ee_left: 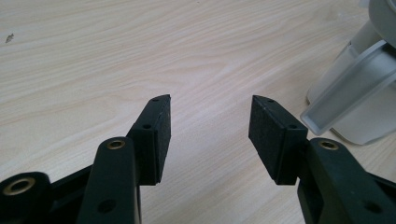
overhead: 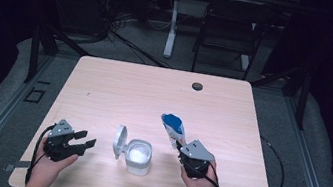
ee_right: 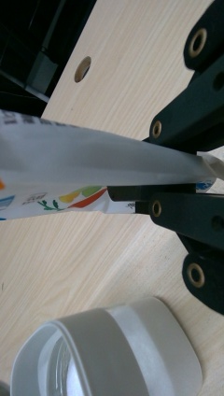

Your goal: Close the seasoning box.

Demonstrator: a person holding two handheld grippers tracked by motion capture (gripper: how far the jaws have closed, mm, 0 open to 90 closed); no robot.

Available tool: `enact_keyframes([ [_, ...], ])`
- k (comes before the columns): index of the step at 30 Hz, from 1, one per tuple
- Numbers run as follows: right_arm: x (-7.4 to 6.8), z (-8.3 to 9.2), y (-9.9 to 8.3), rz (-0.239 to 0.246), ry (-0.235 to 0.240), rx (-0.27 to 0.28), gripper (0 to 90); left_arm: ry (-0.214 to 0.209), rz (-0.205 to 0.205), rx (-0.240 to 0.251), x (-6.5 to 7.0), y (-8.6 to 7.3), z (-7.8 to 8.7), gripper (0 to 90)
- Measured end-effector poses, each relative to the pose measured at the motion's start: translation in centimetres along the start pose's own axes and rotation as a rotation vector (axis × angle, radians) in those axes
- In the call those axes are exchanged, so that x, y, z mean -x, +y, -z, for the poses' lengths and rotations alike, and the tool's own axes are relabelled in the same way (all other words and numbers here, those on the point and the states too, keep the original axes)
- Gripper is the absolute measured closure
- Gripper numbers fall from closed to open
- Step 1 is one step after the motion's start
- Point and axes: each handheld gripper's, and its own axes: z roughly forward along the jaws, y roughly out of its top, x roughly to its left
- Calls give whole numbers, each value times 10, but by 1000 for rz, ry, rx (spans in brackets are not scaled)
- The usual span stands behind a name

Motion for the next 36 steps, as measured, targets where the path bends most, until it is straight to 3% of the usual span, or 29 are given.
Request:
enact_keyframes([
  [12, 13, -10, -8, -108, 26, -33, 871, 1, -8, -12, 0, -1, -2, 494],
  [26, 15, -22, -16, -117, 5, -110, 872, 0, -7, -13, 0, -1, -2, 494],
  [36, 14, -26, -20, -106, -10, -126, 871, 0, -8, -12, 0, -1, -2, 494],
])
